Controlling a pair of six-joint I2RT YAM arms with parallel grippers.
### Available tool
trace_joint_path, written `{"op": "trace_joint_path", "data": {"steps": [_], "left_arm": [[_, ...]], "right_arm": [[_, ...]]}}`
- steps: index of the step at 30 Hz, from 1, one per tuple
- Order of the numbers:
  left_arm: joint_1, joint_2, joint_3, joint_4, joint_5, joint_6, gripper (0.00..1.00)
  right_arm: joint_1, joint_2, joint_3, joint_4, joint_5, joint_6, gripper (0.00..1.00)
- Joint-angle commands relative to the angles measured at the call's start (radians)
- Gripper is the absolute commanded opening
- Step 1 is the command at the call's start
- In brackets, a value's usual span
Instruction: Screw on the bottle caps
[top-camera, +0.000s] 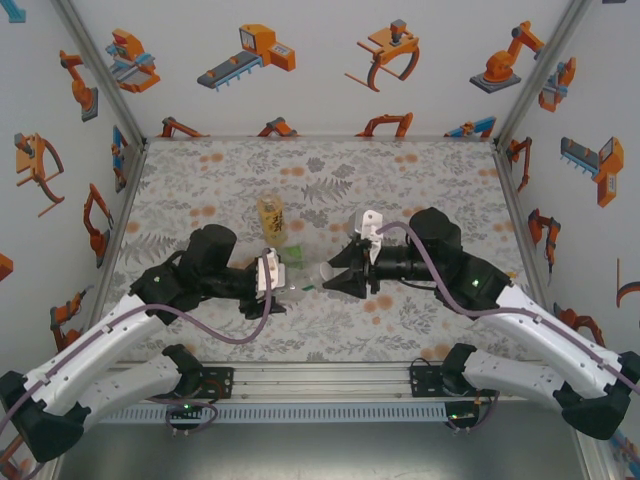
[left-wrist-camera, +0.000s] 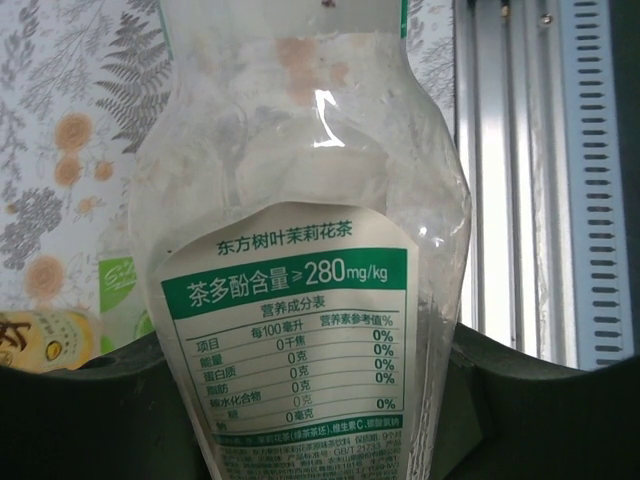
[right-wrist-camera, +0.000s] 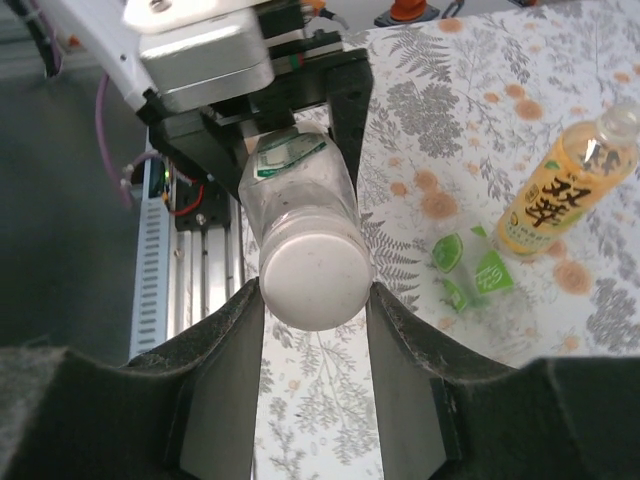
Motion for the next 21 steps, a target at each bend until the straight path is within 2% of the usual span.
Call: {"op": "trace_joint_path", "data": {"steps": [1, 5, 11, 12, 15, 18, 21], "left_arm": [[-0.001, -0.010, 0.022, 0.030, -0.062, -0.009, 0.00], [-0.001, -0.012, 0.018, 0.037, -0.076, -0.011, 0.00], [0.000, -0.004, 0.020, 0.039, -0.083, -0.014, 0.00], [-0.001, -0.007, 0.018, 0.043, -0.089, -0.017, 0.00], [0.004, -0.013, 0.012, 0.060, -0.126, -0.029, 0.00], [0.015, -0.019, 0.009, 0.078, -0.164, -0.042, 0.00], [0.034, -0.025, 0.004, 0.098, -0.191, -0.063, 0.00]], "right_arm": [[-0.002, 0.026, -0.015, 0.129, 0.105, 0.211, 0.00], [-0.002, 0.044, -0.030, 0.181, 0.131, 0.352, 0.00], [-0.002, 0.027, -0.084, 0.280, 0.130, 0.459, 0.00], [-0.002, 0.023, -0.080, 0.267, 0.146, 0.474, 0.11], [-0.001, 0.020, -0.061, 0.213, 0.230, 0.536, 0.34], [0.000, 0.020, -0.059, 0.202, 0.300, 0.595, 0.46], [0.004, 0.028, -0.067, 0.240, 0.330, 0.636, 0.54]]}}
